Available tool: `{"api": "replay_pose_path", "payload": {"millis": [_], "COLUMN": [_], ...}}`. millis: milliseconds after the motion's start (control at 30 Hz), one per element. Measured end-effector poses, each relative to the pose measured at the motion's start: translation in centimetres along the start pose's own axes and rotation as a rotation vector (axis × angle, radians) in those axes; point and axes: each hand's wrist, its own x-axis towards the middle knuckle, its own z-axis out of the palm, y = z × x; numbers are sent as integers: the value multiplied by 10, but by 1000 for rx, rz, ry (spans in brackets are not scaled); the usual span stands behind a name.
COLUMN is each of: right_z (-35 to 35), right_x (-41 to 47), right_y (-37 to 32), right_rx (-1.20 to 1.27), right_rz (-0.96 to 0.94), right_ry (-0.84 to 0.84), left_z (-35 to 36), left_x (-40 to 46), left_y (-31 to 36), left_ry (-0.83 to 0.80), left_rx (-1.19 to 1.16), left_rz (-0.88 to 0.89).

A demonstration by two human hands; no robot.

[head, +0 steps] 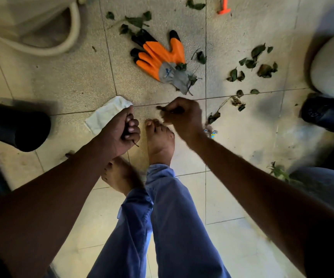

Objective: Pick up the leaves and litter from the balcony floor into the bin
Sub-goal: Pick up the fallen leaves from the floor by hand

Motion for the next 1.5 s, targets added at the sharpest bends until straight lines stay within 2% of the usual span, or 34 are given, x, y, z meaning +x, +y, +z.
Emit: {"api": "replay_pose_path", "payload": {"millis": [67,133,200,267,367,467,533,600,633,733,800,867,1033,1333,1400,1500], "right_z": [15,31,42,46,51,47,38,27,21,-2,-18,-28,-36,-52,-53,-42], "right_x": [-29,-49,-53,-47,-36,-25,-17,-4,8,51,79,98,121,121,120,120], "right_y": [-19,-28,-27,-26,-27,-31,-35,-33,-28,-9,3,11,20,21,21,12], "right_rx": [11,-98,-367,-527,-629,-591,-422,-261,-254,-527,-625,-581,-713,-362,-299,-267], "right_rz": [-79,-229,-392,-475,-620,-692,-645,-534,-514,-435,-255,-126,-123,-20,-53,-189], "right_ry": [-90,-117,-30,36,-8,-263,-393,-354,-247,231,358,340,190,406,428,350], "left_z": [9,19,26,30,31,21,14,14,16,22,21,18,13,17,20,21], "left_x": [5,5,5,7,12,20,26,30,30,29,29,27,20,20,21,23], "left_y": [-4,-9,-9,-6,-4,-5,-2,2,4,6,4,3,1,-2,-2,0], "left_ry": [-30,-89,-145,-162,-73,93,128,141,136,97,79,60,44,8,-3,-9], "left_rx": [-7,-27,-73,-96,-93,-40,-56,-86,-106,-159,-167,-164,-132,-117,-113,-121], "left_rz": [8,21,20,13,15,96,131,133,121,77,52,26,-7,-31,-36,-49]}}
